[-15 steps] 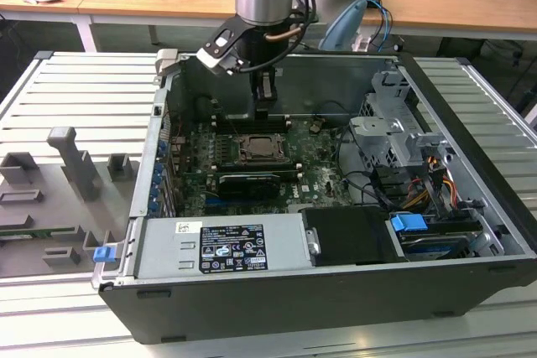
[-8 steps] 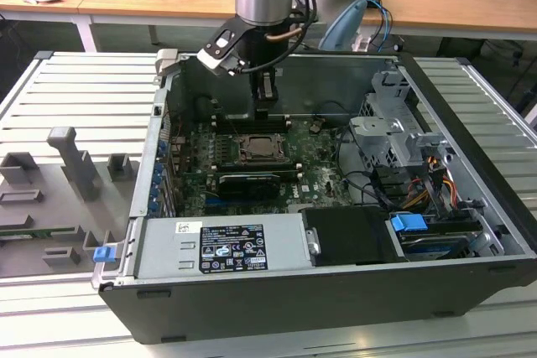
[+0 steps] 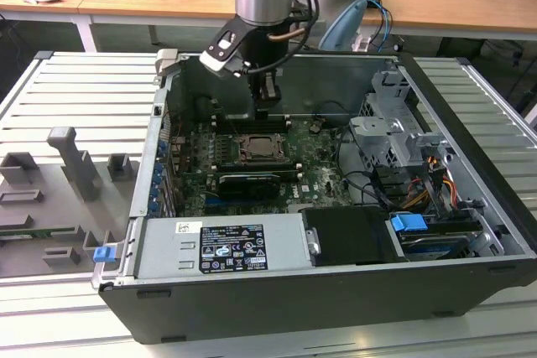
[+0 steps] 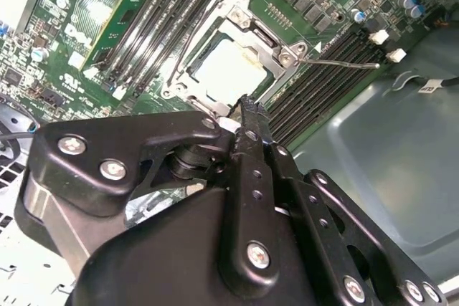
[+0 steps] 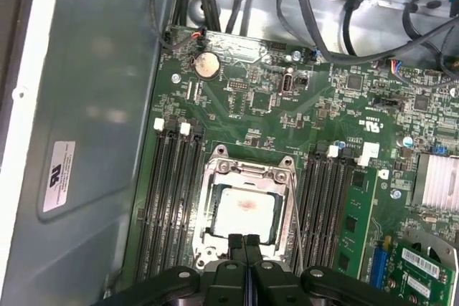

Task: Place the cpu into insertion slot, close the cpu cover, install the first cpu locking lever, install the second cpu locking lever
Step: 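Install the first cpu locking lever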

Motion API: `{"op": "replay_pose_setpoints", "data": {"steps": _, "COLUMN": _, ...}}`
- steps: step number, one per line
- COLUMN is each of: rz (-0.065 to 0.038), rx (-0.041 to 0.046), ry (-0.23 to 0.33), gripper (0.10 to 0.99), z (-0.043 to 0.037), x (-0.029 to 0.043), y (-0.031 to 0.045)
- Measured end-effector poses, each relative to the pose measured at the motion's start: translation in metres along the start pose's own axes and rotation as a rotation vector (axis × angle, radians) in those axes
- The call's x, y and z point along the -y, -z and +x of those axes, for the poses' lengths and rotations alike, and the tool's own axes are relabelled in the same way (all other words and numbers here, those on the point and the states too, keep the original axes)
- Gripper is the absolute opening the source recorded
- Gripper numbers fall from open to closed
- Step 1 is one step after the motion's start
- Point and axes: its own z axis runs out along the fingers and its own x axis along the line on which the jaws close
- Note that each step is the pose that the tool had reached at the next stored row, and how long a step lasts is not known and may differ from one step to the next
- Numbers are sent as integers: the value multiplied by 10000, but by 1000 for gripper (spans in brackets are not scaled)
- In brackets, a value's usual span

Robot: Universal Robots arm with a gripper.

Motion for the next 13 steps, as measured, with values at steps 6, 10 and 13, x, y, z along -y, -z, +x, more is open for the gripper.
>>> {"op": "replay_pose_setpoints", "data": {"steps": 6, "rz": 0, "rx": -14, "ry": 408, "gripper": 106, "z": 0, "x": 0, "y": 0}}
{"op": "replay_pose_setpoints", "data": {"steps": 10, "rz": -1, "rx": -24, "ry": 689, "gripper": 106, "z": 0, "x": 0, "y": 0}}
{"op": "replay_pose_setpoints", "data": {"steps": 13, "rz": -2, "rx": -34, "ry": 985, "gripper": 106, "z": 0, "x": 0, "y": 0}}
